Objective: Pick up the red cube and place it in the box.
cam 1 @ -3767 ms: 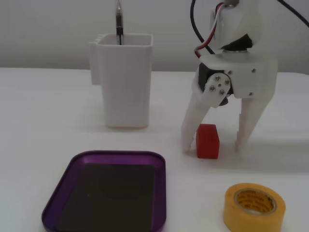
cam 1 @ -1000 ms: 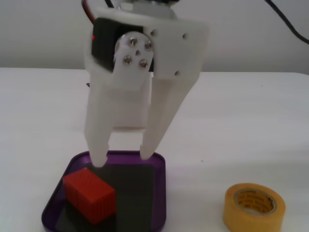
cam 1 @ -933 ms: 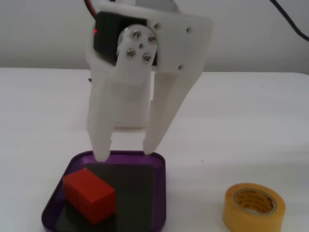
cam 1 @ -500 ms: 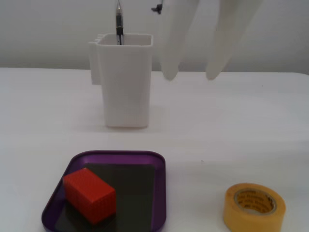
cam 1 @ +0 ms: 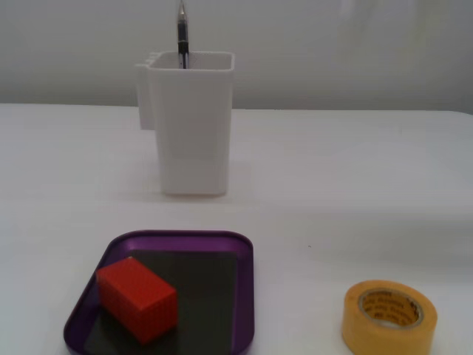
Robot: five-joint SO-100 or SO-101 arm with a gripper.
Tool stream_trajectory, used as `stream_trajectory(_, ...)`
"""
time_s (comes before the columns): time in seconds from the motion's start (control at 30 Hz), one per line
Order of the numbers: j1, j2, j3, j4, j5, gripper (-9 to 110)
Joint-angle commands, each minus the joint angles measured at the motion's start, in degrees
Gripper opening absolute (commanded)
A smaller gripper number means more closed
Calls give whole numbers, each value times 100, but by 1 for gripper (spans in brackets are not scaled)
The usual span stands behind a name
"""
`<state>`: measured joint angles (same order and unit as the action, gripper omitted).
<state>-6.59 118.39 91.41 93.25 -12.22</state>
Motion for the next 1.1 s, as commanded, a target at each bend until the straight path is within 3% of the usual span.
stream_trajectory(0.0,70,976,791,-308,457,15)
stream_trajectory(0.3,79,3006,3305,-1151,1670,15)
stream_trajectory(0.7,88,5300,5660,-2065,1652,16)
stream_trajectory(1.07,132,5730,6803,-2399,1635,15)
